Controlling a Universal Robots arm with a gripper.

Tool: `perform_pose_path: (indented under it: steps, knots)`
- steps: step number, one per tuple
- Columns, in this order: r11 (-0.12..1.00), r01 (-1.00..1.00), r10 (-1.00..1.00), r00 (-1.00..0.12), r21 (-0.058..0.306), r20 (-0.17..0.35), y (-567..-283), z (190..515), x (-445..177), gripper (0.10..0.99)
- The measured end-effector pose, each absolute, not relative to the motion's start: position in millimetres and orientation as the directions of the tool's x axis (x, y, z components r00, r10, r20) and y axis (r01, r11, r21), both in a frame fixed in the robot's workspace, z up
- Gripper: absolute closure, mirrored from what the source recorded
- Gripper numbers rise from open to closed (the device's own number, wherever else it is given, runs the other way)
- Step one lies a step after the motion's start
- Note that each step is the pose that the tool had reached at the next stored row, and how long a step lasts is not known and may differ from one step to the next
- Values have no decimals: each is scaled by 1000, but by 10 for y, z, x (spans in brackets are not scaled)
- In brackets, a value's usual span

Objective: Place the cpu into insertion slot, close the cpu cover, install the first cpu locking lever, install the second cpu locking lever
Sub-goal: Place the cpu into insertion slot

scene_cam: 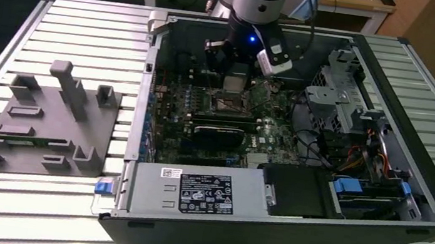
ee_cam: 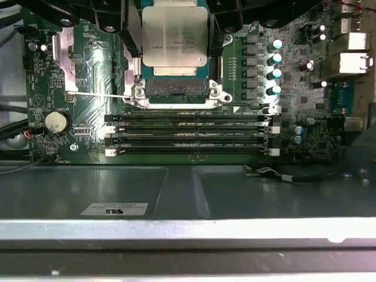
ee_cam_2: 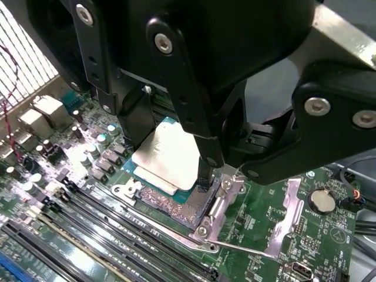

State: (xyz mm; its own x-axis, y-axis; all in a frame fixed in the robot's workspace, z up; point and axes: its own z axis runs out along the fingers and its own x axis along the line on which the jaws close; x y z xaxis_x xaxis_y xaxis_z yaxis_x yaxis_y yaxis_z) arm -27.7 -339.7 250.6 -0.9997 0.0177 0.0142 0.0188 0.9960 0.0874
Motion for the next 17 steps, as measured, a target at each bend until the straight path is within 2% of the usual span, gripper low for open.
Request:
perform_pose_path:
  steps: [11,17]
  knots:
    - [996,21,20,-1000,83,14,-3397,2438,-250,545]
    - [991,101,100,-995,83,14,-3396,2436,-250,545]
